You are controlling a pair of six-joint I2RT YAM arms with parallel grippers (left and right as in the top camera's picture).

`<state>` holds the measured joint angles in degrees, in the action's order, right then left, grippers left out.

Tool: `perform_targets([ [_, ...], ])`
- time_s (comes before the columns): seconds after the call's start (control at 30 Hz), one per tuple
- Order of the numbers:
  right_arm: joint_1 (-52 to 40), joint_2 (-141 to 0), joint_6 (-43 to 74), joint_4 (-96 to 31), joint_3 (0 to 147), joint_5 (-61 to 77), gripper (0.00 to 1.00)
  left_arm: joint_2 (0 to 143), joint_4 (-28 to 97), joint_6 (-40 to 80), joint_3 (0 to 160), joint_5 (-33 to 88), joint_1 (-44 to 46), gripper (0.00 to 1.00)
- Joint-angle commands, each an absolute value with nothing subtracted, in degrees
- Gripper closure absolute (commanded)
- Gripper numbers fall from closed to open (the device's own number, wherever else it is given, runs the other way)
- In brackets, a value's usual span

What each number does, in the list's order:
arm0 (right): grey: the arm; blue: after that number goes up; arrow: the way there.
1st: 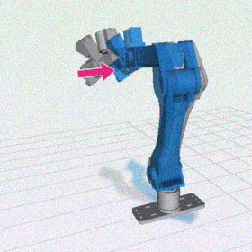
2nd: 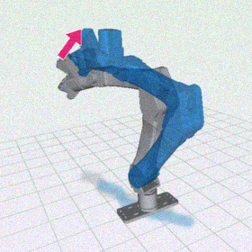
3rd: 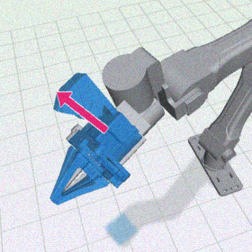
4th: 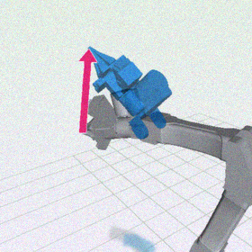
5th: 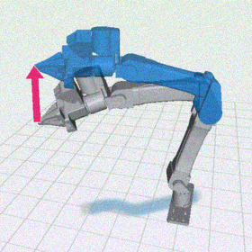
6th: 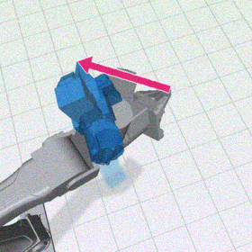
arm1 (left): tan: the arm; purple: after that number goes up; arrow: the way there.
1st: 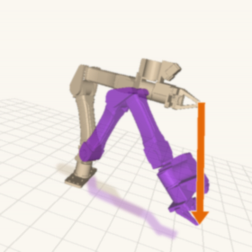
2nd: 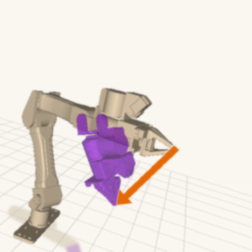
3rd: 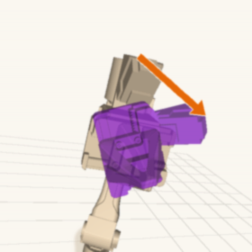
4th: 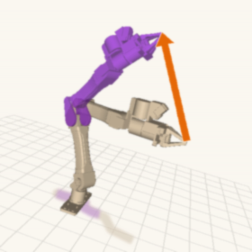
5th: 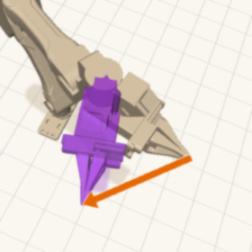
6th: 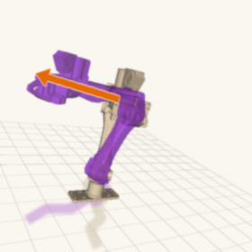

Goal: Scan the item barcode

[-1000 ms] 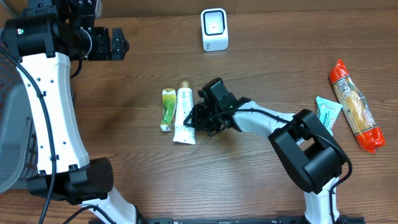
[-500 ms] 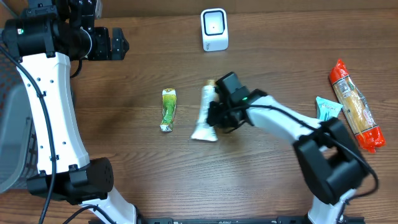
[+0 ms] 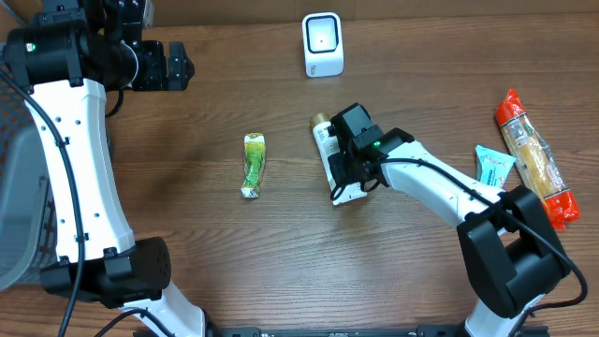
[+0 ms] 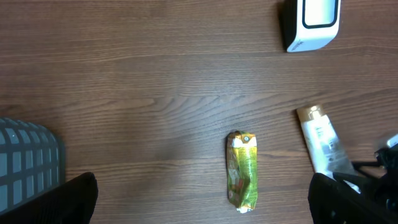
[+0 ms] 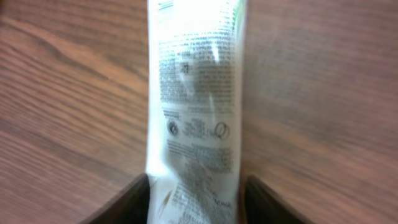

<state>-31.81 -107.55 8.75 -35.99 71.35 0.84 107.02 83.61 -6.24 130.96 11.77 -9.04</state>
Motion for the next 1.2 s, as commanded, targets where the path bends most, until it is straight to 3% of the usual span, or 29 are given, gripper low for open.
perform_targets([
  [0.0,-28.84,-106.54,7.66,-35.68,73.14,1.43,0.41,106.5,83.64,-7.31,131.31,11.84,-8.97,0.0],
  [0.2,-20.8,-106.54,7.09,-37.76,73.14,16.19,0.17,106.5,83.64,-7.31,131.31,11.84,-8.97,0.01],
  [0.3,-17.63,-106.54,6.98,-38.06,72.9,24.64,0.11,106.5,83.64,-7.31,131.31,11.84,-8.97,0.0],
  [0.4,-16.27,-106.54,7.01,-38.72,72.01,30.39,0.11,106.5,83.64,-7.31,131.31,11.84,-8.97,0.0],
  [0.8,-18.63,-110.59,12.47,-34.87,66.96,31.92,0.11,106.5,83.64,-7.31,131.31,11.84,-8.97,0.0],
  [1.1,-20.49,-115.35,28.47,-29.12,66.96,27.79,0.2,106.5,83.64,-7.31,131.31,11.81,-8.97,0.0],
  [1.17,-21.28,-116.25,32.27,-27.97,66.96,26.2,0.28,106.5,83.64,-7.31,131.31,11.81,-8.97,0.01],
])
